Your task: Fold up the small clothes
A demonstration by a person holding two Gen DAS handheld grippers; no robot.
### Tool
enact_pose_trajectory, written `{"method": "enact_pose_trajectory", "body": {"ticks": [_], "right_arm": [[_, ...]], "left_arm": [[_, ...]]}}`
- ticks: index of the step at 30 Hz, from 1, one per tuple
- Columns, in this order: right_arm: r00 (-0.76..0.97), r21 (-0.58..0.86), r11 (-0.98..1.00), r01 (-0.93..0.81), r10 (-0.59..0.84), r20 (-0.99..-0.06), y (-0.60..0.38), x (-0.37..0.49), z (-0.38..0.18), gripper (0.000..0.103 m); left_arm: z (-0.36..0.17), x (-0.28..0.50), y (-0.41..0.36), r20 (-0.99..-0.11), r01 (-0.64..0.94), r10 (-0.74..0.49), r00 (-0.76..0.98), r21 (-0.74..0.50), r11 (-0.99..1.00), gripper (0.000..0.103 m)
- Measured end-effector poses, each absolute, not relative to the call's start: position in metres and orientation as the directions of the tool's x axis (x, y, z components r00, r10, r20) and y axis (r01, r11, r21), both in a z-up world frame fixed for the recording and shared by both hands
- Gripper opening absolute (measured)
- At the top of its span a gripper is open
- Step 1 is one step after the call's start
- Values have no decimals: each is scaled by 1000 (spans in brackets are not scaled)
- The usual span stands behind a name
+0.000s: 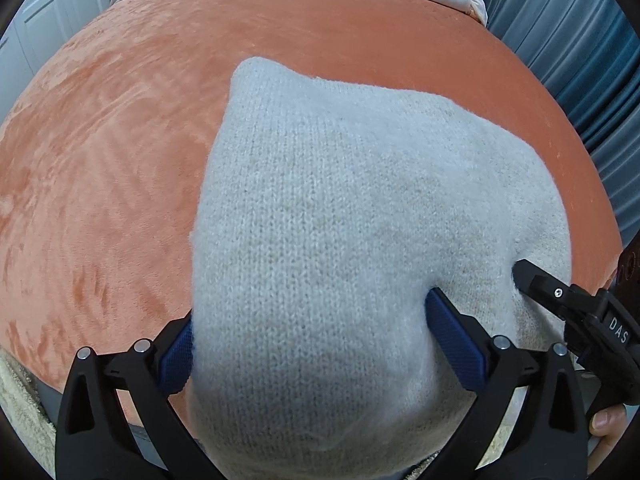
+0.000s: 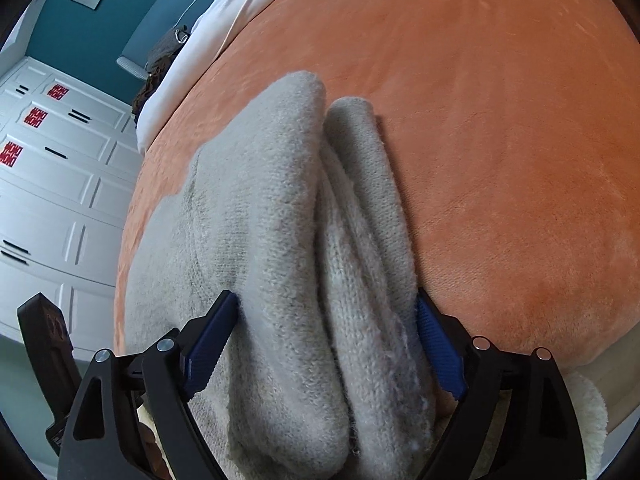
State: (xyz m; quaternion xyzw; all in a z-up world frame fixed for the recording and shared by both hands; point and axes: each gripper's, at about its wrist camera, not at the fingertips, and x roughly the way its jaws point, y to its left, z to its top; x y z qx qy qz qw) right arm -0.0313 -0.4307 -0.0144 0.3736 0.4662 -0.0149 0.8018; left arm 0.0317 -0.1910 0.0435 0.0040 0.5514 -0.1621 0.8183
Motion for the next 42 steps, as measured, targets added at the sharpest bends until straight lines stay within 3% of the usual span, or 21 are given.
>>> {"method": "enact_pose_trajectory", "body": {"ticks": [6,12,20,21,24,26,28,33,37,42], "right_arm": [[573,604,711,359,343,-744,-428,-28,-13,86],[573,624,703,341,371,-731,-438,-22,-16,87],[579,636,699,327,384,-719,-438,-13,-16,88],[581,636,702,322,384,-718,-437,-11,-15,87],[585,632,710,309,382,-716,-433,-7,-12,71],[591,646,697,312,390,-706,-432,-10,-9,49],[603,644,694,322,374,-705,-430,-14,-2,42],[661,607,735,302,298,-689,-410,-38,40,38],[715,527,803,277,194,-672,-396,-66,90,37],[789,526,804,276,122,-602,-406,-101,144,37]], "left_arm": [[49,34,-152,-871,181,-366,329,-322,929,98],[23,47,-152,-866,156,-468,178,-445,882,98],[26,52,-168,-872,179,-455,180,-426,887,98],[29,50,-169,-873,188,-451,183,-419,888,95],[41,46,-182,-879,241,-435,195,-387,890,79],[52,42,-189,-881,286,-429,200,-366,886,69],[64,38,-197,-885,334,-417,208,-336,881,64],[104,23,-215,-862,467,-436,258,-284,837,55],[136,13,-223,-828,528,-496,260,-309,791,54],[180,-2,-221,-755,597,-601,263,-362,716,53]]}}
